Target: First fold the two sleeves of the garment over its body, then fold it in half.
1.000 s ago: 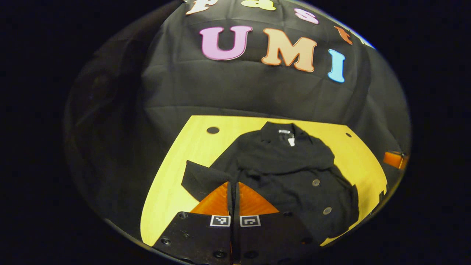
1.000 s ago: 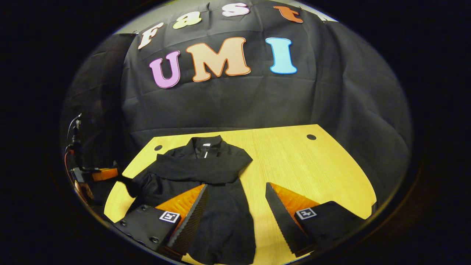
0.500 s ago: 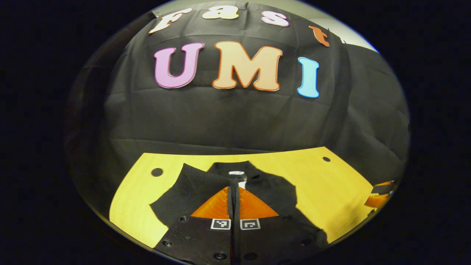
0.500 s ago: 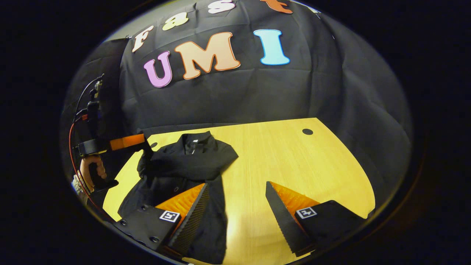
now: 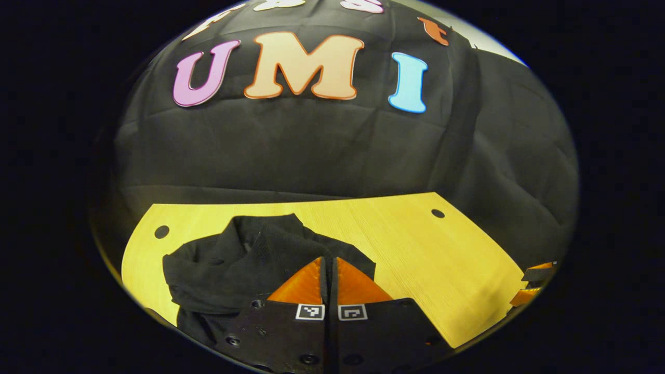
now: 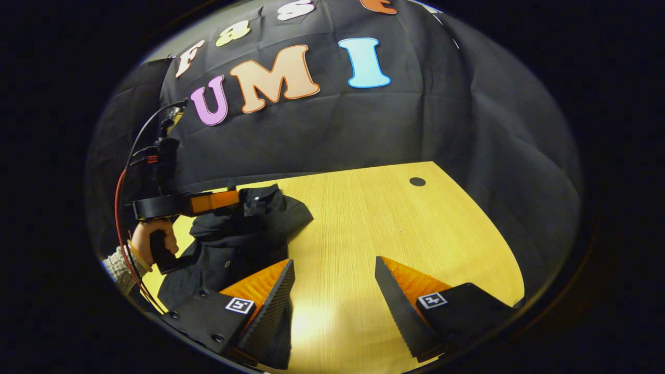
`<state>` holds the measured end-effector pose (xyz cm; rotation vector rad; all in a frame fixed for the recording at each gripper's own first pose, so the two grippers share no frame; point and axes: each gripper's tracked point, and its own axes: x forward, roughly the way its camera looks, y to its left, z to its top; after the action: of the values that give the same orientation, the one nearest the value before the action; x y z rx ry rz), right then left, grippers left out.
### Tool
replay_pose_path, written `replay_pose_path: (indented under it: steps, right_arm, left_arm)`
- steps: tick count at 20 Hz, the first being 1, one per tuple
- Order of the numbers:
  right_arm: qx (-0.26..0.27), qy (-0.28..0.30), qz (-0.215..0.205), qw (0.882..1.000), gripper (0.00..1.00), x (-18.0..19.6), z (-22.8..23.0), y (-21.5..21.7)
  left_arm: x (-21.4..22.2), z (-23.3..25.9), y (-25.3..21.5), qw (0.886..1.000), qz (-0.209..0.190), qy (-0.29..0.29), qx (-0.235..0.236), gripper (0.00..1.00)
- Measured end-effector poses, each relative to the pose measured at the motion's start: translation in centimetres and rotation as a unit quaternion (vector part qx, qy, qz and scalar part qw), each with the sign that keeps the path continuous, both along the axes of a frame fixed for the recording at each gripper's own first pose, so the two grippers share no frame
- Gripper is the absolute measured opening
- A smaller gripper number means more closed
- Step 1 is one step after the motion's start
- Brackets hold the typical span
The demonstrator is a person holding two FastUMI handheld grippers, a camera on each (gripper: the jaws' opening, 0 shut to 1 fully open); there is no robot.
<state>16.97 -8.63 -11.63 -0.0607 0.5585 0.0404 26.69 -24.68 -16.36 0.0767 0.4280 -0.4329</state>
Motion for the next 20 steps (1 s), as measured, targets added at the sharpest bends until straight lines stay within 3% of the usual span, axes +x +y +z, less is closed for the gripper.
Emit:
replay_pose_path:
  steps: [12,17,18,19,20]
  right_arm:
    - [0.01,0.017,0.007,1.0,0.98,-1.4,-1.5,-1.5]
    - [0.011,0.021,0.003,1.0,0.98,-2.2,-2.3,-2.0]
    - [0.011,0.022,0.004,1.0,0.98,-2.4,-2.5,-1.9]
    - [0.011,0.023,0.006,1.0,0.98,-2.6,-2.5,-1.7]
    - [0.009,0.023,0.008,1.0,0.98,-2.9,-2.5,-1.7]
  left_arm:
    - [-0.2,-6.3,-4.8,0.998,0.001,0.065,0.026,0.0]
    - [-1.1,-5.3,-5.6,0.998,-0.004,0.058,0.019,0.07]
    - [-1.4,-4.9,-6.0,0.998,-0.01,0.054,0.017,0.02]
    - [-1.6,-4.3,-6.3,0.999,-0.016,0.048,0.019,0.28]
    - [-1.9,-3.8,-6.3,0.999,-0.019,0.041,0.026,0.38]
